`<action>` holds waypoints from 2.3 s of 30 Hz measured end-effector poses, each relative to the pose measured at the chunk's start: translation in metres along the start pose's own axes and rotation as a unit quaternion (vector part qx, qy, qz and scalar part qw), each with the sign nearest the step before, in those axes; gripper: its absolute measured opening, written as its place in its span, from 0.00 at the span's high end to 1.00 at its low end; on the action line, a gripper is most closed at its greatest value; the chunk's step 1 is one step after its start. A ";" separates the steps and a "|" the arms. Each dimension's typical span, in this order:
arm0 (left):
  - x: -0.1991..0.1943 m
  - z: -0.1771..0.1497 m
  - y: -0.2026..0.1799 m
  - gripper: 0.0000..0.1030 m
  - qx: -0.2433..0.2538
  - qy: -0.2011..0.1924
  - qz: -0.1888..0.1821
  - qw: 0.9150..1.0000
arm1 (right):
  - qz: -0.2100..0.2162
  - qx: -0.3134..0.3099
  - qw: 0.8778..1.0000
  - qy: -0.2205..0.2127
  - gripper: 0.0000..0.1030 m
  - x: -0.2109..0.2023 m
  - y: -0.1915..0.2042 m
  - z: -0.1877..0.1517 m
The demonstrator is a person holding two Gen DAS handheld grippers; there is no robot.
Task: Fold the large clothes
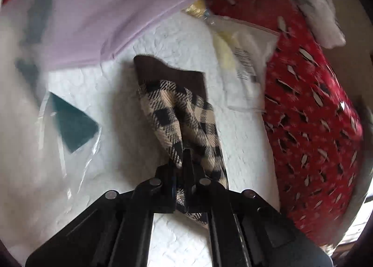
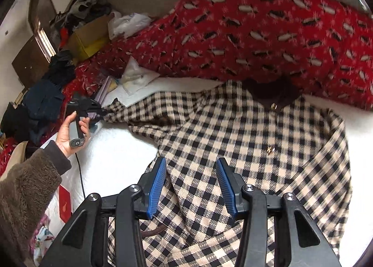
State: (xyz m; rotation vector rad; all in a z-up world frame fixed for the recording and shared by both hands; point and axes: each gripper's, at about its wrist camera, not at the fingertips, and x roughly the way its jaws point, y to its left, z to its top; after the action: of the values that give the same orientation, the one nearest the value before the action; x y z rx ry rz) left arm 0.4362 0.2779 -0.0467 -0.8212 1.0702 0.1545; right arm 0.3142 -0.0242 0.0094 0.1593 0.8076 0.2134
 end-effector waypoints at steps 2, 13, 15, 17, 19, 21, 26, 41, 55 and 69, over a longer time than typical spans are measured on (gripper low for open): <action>-0.012 -0.009 -0.004 0.98 0.000 0.004 -0.013 1.000 | -0.007 0.003 1.000 0.007 0.52 0.010 -0.006 -0.004; -0.083 -0.127 -0.020 0.98 -0.017 0.097 -0.131 0.986 | -0.057 0.033 0.995 0.079 0.52 0.040 -0.041 -0.040; -0.086 -0.151 -0.027 0.98 -0.016 0.119 -0.147 0.982 | -0.063 0.023 0.995 0.076 0.52 0.031 -0.043 -0.046; -0.084 -0.176 -0.034 0.98 -0.016 0.140 -0.154 0.978 | -0.067 0.021 0.995 0.075 0.52 0.023 -0.049 -0.053; -0.079 -0.199 -0.041 0.98 -0.015 0.161 -0.162 0.973 | -0.072 0.022 0.994 0.084 0.52 0.020 -0.057 -0.062; -0.072 -0.223 -0.046 0.98 -0.020 0.181 -0.168 0.969 | -0.077 0.024 0.992 0.094 0.52 0.020 -0.065 -0.071; -0.043 -0.277 -0.040 0.98 -0.036 0.230 -0.150 0.961 | -0.092 0.033 0.988 0.122 0.52 0.033 -0.092 -0.102; -0.097 -0.294 0.014 0.74 0.104 0.181 -0.116 0.971 | 0.040 0.081 0.994 0.058 0.45 0.007 -0.083 -0.083; -0.087 -0.314 0.049 0.74 0.133 0.212 -0.126 0.960 | 0.090 0.029 0.988 0.119 0.91 0.080 0.023 -0.048; -0.101 -0.316 0.003 0.74 0.177 0.181 -0.100 0.962 | 0.011 0.136 0.990 0.047 0.86 -0.054 -0.132 -0.122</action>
State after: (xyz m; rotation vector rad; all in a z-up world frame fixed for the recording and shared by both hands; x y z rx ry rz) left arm 0.1579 0.0971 -0.0349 -0.6368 1.3006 -0.3637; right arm 0.2053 -0.1576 -0.0653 0.4183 0.9266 0.1311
